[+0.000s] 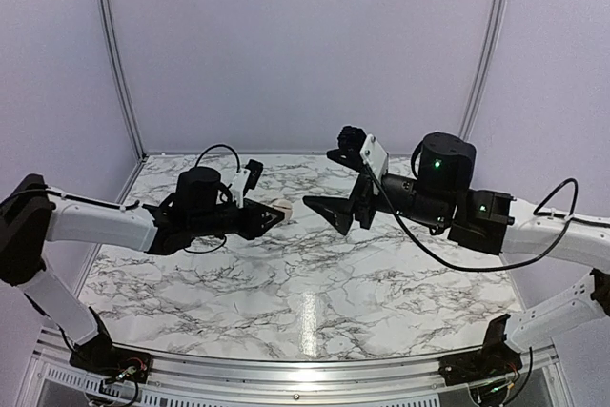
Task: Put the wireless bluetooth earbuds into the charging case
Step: Place the charging case with the earbuds at the center of the board.
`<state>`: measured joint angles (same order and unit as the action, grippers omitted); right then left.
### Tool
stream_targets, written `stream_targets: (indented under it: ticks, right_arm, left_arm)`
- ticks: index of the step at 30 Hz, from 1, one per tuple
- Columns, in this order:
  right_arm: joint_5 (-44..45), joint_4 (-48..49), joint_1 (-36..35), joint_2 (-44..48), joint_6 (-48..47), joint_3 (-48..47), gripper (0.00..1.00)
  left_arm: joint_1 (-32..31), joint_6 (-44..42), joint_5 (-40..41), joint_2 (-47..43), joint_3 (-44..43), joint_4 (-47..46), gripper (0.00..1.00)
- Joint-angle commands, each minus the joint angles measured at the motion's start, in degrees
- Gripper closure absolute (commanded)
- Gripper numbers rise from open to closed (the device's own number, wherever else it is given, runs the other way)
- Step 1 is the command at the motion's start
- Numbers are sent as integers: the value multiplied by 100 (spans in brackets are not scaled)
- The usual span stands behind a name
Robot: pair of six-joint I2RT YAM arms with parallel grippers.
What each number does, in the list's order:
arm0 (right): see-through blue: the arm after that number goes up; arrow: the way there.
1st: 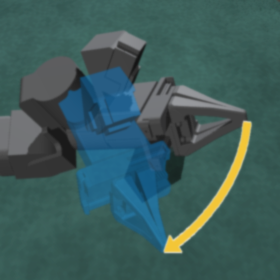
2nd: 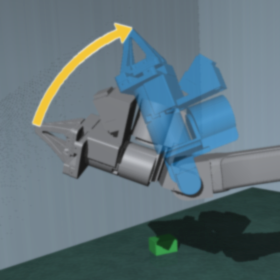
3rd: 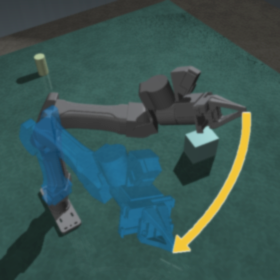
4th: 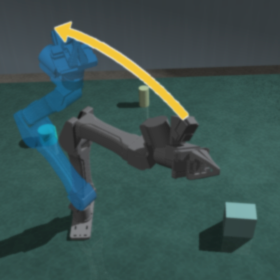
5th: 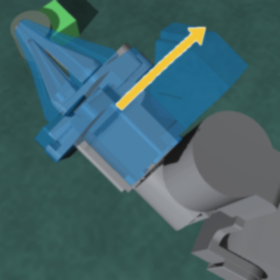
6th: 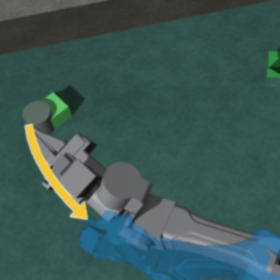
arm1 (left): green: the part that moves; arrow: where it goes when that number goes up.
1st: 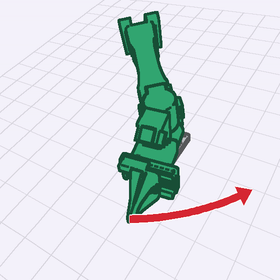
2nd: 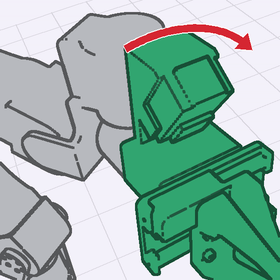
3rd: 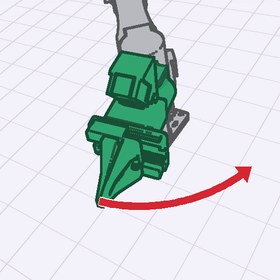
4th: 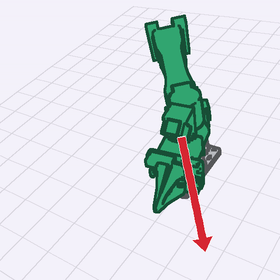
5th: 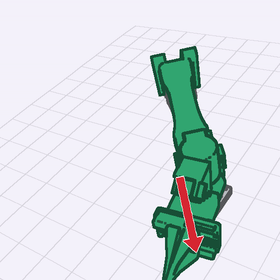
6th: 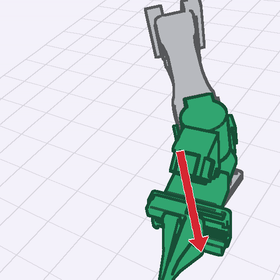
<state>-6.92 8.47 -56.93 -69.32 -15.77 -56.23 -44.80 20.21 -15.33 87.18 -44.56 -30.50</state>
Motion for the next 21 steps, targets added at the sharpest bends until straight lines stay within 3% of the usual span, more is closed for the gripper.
stream_targets:
  ticks: [1, 10, 21]
  right_arm:
    - [361, 339, 143, 200, 518, 169, 1]
    - [527, 308, 156, 441, 671, 454, 1]
    - [536, 256, 170, 466, 768, 603, 1]
  left_arm:
    - [40, 66, 345, 902, -866, 771, 100]
    - [149, 421, 464, 2675, -2519, 1631, 100]
    - [340, 619, 496, 3656, -3590, 2557, 100]
